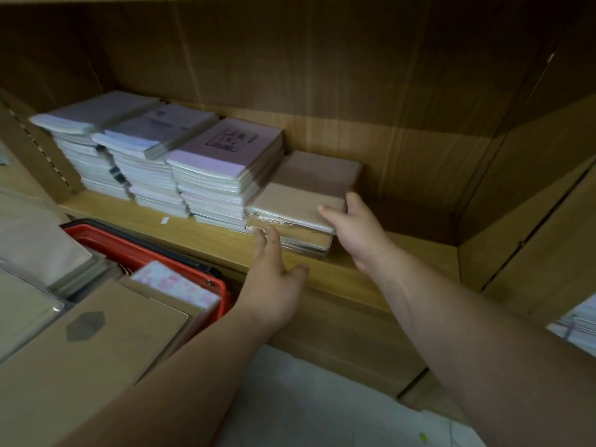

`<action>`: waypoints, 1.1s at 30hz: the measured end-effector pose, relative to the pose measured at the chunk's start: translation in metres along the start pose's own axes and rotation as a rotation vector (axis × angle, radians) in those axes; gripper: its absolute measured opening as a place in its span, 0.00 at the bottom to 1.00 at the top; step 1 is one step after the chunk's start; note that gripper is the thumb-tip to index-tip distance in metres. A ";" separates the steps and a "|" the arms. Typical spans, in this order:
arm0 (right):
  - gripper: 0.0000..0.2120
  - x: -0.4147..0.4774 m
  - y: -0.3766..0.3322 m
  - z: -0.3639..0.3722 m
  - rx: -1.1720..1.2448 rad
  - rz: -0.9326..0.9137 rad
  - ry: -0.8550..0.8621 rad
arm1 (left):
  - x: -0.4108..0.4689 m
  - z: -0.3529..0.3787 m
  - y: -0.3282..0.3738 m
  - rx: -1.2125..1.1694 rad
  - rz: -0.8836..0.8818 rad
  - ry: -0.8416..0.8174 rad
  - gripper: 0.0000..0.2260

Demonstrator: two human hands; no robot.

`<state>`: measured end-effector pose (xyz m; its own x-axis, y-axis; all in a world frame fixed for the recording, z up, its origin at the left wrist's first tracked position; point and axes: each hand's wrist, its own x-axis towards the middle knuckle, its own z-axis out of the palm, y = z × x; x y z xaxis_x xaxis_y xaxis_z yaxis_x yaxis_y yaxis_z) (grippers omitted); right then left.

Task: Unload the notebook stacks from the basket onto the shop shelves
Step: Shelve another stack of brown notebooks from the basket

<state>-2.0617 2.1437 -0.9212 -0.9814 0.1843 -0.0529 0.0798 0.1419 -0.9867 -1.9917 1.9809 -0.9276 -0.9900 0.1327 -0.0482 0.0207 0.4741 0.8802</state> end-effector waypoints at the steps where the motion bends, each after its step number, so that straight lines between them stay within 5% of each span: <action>1: 0.20 -0.002 0.004 -0.002 -0.045 -0.029 -0.028 | 0.005 0.001 0.000 0.026 -0.002 -0.004 0.38; 5: 0.25 0.012 0.001 0.000 -0.197 -0.081 -0.100 | 0.033 -0.008 0.001 0.212 -0.028 0.010 0.38; 10: 0.45 0.016 -0.003 0.009 -0.194 -0.072 -0.084 | 0.038 -0.022 0.000 0.342 -0.015 -0.023 0.40; 14: 0.35 0.006 0.009 0.008 -0.014 -0.033 -0.005 | 0.012 -0.012 -0.004 0.518 0.168 0.045 0.37; 18: 0.19 0.003 0.022 -0.003 0.085 -0.034 -0.041 | 0.008 0.007 -0.009 0.696 0.222 -0.067 0.37; 28: 0.30 0.016 0.024 -0.009 -0.116 -0.092 -0.104 | 0.037 0.014 -0.010 0.917 0.088 -0.107 0.41; 33: 0.25 0.013 0.019 0.002 0.029 -0.016 -0.066 | 0.027 0.003 -0.013 0.839 0.341 0.153 0.38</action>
<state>-2.0729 2.1474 -0.9414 -0.9920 0.1178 -0.0461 0.0598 0.1158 -0.9915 -2.0180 1.9809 -0.9419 -0.9182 0.2929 0.2666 0.3502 0.9149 0.2008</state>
